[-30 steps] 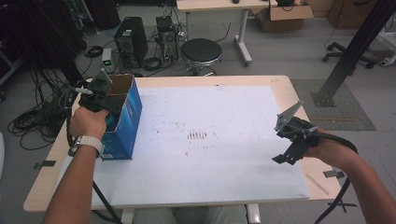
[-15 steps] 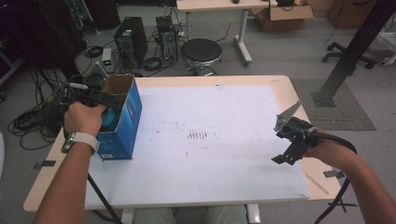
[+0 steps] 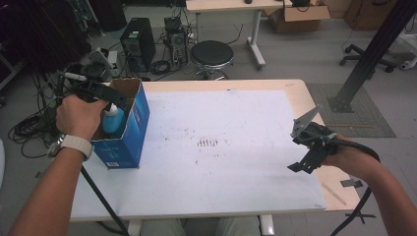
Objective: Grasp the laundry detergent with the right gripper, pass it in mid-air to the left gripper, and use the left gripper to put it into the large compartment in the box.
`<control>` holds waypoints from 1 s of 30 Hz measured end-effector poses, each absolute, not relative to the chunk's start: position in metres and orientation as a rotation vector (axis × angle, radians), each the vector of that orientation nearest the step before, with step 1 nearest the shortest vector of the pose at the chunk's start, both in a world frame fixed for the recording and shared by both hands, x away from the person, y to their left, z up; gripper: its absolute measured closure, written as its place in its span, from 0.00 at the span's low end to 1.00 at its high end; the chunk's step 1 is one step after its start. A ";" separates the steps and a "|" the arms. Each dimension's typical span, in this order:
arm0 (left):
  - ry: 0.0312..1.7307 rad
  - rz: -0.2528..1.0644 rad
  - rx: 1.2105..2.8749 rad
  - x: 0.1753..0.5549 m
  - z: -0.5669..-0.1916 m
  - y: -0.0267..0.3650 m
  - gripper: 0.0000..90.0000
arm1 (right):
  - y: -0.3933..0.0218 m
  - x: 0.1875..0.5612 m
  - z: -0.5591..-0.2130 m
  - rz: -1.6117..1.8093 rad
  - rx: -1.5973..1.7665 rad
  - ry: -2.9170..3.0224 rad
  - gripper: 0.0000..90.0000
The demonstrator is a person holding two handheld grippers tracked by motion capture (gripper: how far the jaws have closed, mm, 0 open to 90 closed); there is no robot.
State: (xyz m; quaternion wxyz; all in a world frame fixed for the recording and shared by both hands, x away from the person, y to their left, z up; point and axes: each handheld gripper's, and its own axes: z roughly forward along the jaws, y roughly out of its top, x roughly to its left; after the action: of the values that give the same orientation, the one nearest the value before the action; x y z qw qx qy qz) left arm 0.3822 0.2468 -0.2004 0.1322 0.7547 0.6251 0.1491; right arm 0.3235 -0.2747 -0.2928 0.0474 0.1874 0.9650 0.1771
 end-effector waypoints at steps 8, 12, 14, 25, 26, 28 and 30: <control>1.681 0.432 2.267 0.367 -0.174 0.224 0.14 | -0.273 0.321 -0.284 0.544 0.569 2.932 0.08; 1.624 0.426 2.298 0.362 -0.166 0.212 0.11 | -0.271 0.320 -0.280 0.547 0.560 2.925 0.08; 1.590 0.429 2.315 0.360 -0.163 0.206 0.11 | -0.270 0.320 -0.279 0.547 0.556 2.926 0.08; 1.472 0.401 2.374 0.368 -0.159 0.185 0.08 | -0.267 0.319 -0.277 0.541 0.557 2.930 0.08; 1.443 0.390 2.396 0.371 -0.159 0.181 0.08 | -0.267 0.320 -0.277 0.535 0.560 2.934 0.08; 1.411 0.385 2.422 0.373 -0.158 0.175 0.08 | -0.267 0.320 -0.277 0.535 0.566 2.934 0.08; 1.395 0.384 2.432 0.374 -0.158 0.173 0.08 | -0.268 0.321 -0.277 0.535 0.566 2.936 0.08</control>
State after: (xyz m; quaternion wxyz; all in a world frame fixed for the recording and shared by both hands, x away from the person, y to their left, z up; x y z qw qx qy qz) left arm 0.3740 0.1725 -0.1578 0.1552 0.8490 0.4869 0.1339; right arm 0.3209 -0.2675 -0.2772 0.0521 0.1859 0.9653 0.1759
